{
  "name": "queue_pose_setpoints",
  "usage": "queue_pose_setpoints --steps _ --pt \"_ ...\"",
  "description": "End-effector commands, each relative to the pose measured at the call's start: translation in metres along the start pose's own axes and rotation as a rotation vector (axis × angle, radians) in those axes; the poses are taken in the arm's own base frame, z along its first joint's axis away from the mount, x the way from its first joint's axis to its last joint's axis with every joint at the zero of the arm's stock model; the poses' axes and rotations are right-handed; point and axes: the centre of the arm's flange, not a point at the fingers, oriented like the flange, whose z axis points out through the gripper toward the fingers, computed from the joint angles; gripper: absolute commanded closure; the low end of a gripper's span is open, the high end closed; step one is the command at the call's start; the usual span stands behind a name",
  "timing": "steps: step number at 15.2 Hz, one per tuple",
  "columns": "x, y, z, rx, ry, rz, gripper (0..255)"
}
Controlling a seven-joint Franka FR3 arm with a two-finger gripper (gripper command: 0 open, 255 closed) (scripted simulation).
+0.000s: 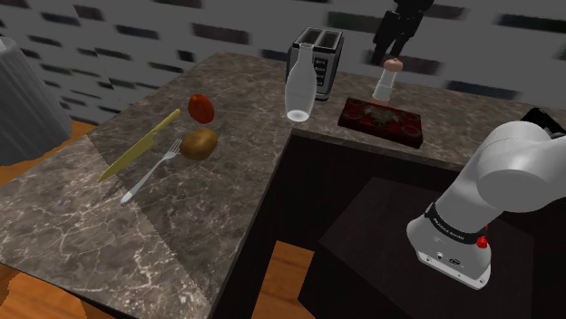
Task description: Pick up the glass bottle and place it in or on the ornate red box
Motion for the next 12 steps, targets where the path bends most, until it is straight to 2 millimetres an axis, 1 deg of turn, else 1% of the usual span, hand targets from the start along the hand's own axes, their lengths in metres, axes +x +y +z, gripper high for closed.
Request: queue_pose_setpoints --steps 1,12 --pt "0.0 0.0 0.0 0.0 0.0 0.0 0" --pt "0.14 -0.001 0.031 -0.004 0.011 0.027 0"
